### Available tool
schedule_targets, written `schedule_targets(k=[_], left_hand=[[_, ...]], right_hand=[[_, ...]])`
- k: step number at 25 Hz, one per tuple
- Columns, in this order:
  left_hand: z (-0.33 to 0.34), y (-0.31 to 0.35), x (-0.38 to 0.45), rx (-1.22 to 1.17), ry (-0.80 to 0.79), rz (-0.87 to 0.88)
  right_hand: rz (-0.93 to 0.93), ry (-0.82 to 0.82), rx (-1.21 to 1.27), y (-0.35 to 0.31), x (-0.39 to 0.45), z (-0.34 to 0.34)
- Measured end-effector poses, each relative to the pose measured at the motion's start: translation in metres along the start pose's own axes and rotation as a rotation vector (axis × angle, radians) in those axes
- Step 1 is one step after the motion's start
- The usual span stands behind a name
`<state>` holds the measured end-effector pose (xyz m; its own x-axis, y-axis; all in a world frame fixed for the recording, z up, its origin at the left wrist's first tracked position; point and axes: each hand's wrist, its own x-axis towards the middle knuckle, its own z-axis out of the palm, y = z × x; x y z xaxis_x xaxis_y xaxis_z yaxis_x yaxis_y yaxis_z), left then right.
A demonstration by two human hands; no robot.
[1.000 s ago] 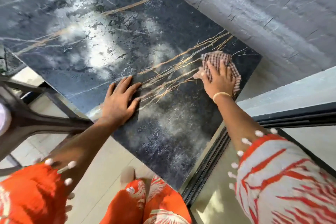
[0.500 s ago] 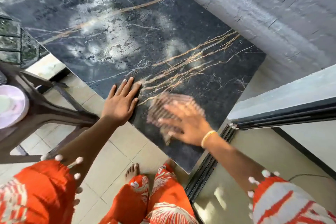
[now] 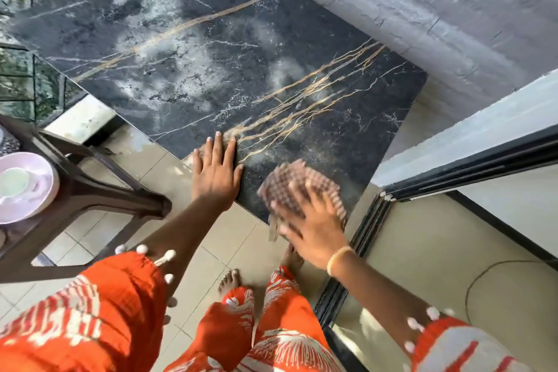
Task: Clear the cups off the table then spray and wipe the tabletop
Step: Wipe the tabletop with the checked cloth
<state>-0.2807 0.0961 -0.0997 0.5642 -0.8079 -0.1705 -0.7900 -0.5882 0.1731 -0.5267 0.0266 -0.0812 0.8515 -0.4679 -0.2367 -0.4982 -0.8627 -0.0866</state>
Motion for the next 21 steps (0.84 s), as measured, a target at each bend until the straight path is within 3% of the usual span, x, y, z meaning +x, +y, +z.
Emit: schedule_targets(k=[3,5,12,17,21], left_hand=[[-0.001,0.020,-0.005,-0.005,0.050,0.145],[0.000,0.042,-0.001,-0.003,0.040,0.212],[0.005,0.113,0.048,-0.019,0.026,0.311],[0.004,0.167,0.114,-0.033,0.028,0.325],[0.012,0.180,0.141,-0.002,0.031,0.270]], right_hand=[[-0.304,0.007,-0.099,0.017,-0.039,0.008],[-0.391,-0.020,-0.091,0.054,-0.034,0.004],[0.185,0.063,0.068,0.174,0.059,-0.024],[0.423,0.062,0.149,0.237,0.119,-0.038],[0.496,0.091,0.152,0.290,0.155,-0.054]])
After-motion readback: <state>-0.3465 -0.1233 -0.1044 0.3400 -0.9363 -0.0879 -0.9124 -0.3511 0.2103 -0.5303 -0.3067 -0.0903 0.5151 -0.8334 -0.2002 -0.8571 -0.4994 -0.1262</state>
